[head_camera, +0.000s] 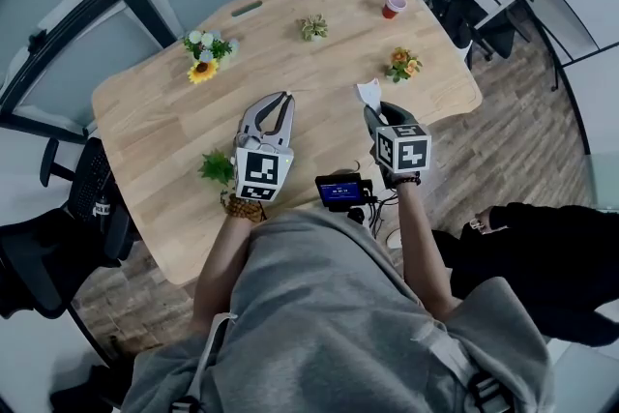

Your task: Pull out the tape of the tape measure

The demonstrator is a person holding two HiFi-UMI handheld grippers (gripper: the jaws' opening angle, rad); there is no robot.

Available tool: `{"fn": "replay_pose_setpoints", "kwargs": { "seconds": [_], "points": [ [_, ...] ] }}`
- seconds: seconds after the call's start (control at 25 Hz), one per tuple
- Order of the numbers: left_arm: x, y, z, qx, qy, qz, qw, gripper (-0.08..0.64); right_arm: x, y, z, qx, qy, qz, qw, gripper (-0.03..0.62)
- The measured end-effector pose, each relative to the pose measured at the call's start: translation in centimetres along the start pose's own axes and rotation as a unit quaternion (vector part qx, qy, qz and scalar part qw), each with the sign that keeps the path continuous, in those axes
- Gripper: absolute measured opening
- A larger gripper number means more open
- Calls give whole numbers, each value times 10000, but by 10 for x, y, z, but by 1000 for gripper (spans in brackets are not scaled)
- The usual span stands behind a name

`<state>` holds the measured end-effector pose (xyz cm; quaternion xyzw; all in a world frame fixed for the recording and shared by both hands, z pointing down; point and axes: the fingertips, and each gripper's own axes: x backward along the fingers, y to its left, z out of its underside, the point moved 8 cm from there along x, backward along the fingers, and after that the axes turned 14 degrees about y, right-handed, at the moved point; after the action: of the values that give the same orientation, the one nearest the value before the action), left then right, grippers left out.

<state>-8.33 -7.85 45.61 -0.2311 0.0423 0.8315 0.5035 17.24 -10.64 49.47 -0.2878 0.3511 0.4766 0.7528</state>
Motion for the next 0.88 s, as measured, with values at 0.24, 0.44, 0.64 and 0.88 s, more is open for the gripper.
{"fn": "replay_pose_setpoints", "kwargs": {
  "seconds": [0.24,0.44,0.64,0.88],
  "points": [
    [-1,-2,0,-18,-22,23,10000,36,-1,-2,1,-30,16,30,10000,133],
    [0,-1,0,25,10,-18,10000,35,-2,-5,3,-57,44,70,9999,132],
    [2,9,4,175,22,-128,9998,36,-1,-13,6,-144,67,146,9998,132],
    [1,7,5,194,42,-105,9997,36,-1,-18,9,-177,87,195,9996,133]
  ]
}}
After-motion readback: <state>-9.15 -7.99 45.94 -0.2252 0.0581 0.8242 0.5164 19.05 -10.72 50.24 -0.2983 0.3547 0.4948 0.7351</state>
